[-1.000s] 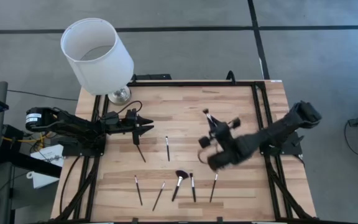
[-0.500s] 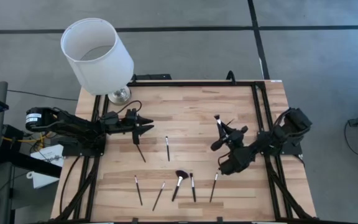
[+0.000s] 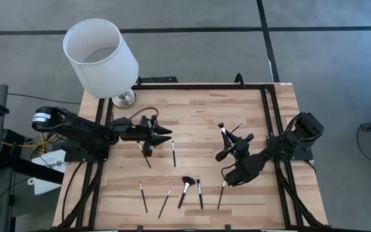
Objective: Put items in baskets/containers
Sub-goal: Put the powder brush into the transparent organizer
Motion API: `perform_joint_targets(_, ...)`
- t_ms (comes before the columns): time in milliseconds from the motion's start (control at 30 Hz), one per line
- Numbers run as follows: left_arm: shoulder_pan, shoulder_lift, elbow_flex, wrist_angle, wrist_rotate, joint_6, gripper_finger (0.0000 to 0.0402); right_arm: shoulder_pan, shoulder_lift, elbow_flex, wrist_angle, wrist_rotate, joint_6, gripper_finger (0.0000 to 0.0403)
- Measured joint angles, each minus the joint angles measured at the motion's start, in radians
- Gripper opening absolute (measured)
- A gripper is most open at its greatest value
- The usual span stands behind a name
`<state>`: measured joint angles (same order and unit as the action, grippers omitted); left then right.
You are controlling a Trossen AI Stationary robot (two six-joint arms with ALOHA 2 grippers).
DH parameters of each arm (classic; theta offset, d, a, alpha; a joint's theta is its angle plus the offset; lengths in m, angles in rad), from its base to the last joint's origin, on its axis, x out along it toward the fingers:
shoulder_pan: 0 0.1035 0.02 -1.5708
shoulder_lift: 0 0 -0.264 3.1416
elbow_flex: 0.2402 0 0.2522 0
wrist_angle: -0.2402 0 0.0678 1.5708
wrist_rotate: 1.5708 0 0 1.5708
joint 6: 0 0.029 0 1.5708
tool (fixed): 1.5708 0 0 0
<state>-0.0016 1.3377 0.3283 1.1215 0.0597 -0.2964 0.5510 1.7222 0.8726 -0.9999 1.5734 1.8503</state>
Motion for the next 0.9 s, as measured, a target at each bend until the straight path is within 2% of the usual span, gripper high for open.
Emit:
perform_joint_targets(133,-0.022,0.132,0.089,-0.007,-0.088,-0.004,0.0136,-0.011,0.000,0.043,0.064,-0.001,-0.159,0.0045)
perform_joint_targets(400,-0.009,0.306,0.240,0.002,-0.094,-0.085,0.0136,-0.008,-0.001,0.096,0.220,-0.001,-0.464,0.0049)
perform_joint_targets(633,-0.013,0.334,0.321,0.002,-0.093,-0.100,0.0136,-0.010,-0.001,0.125,0.377,-0.002,-0.719,0.0044)
perform_joint_targets(900,-0.013,0.334,0.339,-0.002,-0.093,-0.113,0.0136,-0.011,-0.001,0.147,0.565,-0.003,-1.000,0.0047)
